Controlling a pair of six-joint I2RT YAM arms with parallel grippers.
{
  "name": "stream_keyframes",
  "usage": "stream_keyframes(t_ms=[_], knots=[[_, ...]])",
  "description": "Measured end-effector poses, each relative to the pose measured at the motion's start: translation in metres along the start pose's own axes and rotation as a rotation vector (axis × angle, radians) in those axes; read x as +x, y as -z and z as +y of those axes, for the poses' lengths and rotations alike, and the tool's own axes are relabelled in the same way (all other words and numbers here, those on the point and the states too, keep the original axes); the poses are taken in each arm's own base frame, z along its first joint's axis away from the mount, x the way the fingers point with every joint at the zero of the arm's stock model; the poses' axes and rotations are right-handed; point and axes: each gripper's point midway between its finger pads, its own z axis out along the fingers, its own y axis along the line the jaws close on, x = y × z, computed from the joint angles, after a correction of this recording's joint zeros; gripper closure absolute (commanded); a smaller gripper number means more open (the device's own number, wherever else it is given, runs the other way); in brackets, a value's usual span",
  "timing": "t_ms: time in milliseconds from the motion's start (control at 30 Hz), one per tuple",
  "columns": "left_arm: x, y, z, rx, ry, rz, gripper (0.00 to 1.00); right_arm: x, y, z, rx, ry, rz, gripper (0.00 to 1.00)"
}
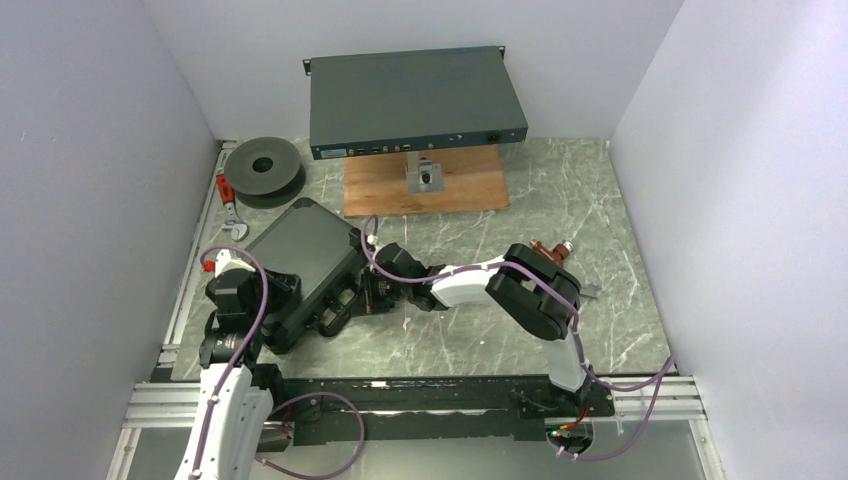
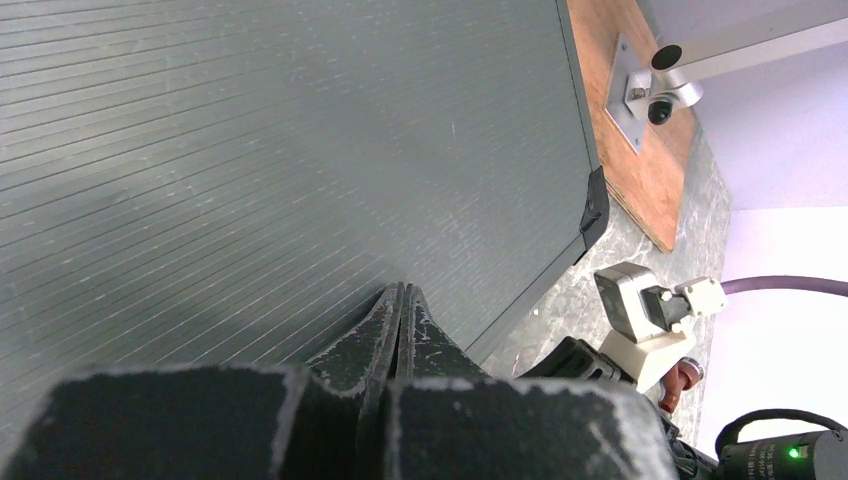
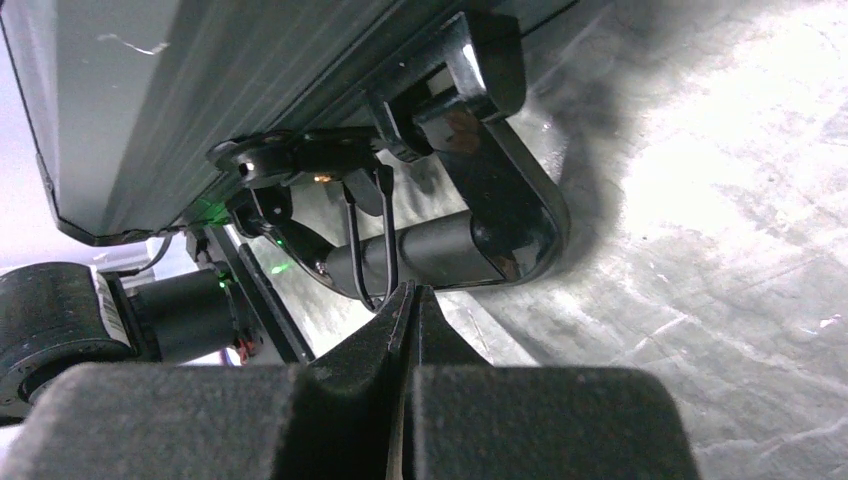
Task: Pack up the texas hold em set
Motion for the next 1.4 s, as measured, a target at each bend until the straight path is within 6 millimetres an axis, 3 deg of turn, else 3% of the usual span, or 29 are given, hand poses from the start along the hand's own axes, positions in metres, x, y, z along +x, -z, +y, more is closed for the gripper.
stream_keyframes(t_ms=[867, 1000, 1133, 1400], knots=[[0.001, 0.0, 0.001, 0.005, 0.015, -0.006, 1.0, -0.006, -0.01, 0.021, -0.062, -0.02, 0.024, 1.0], [0.001, 0.0, 0.001, 0.004, 0.018, -0.006, 1.0, -0.01, -0.012, 0.026, -0.072, -0.025, 0.019, 1.0], [0.001, 0.0, 0.001, 0.004, 0.019, -0.006, 1.0, -0.028, -0.017, 0.044, -0.108, -0.011, -0.008, 1.0], [0.001, 0.0, 0.001, 0.005, 0.022, -0.008, 1.0, -0.026, -0.021, 0.049, -0.11, -0.025, 0.046, 1.0]])
